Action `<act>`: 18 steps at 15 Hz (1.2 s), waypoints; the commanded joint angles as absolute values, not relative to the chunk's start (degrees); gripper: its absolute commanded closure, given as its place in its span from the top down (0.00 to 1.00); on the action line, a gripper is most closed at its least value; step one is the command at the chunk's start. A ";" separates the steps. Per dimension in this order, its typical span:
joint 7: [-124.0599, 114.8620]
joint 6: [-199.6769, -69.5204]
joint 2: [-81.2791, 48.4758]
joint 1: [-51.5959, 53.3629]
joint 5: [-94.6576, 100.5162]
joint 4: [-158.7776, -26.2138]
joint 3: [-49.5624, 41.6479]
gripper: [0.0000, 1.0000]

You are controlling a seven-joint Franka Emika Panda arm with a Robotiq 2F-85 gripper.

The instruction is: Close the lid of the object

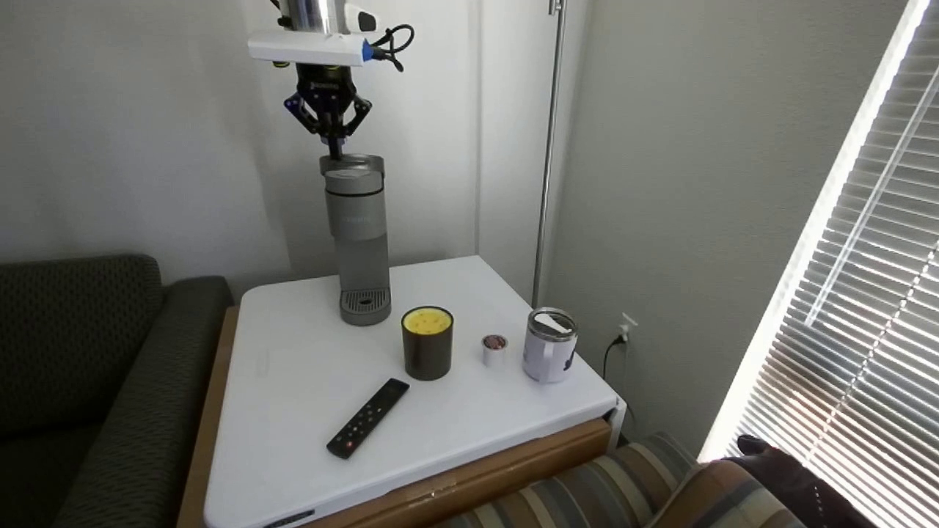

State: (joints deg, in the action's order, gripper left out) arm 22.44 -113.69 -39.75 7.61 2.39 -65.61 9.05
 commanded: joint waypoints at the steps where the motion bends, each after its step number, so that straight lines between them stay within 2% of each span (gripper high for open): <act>1: 22.61 -112.34 -40.44 8.19 4.16 -63.88 8.15 0.00; 18: 23.39 -112.00 -45.54 10.20 8.60 -56.05 7.96 0.00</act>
State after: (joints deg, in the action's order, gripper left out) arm 22.53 -113.70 -42.70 9.01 7.65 -60.46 9.01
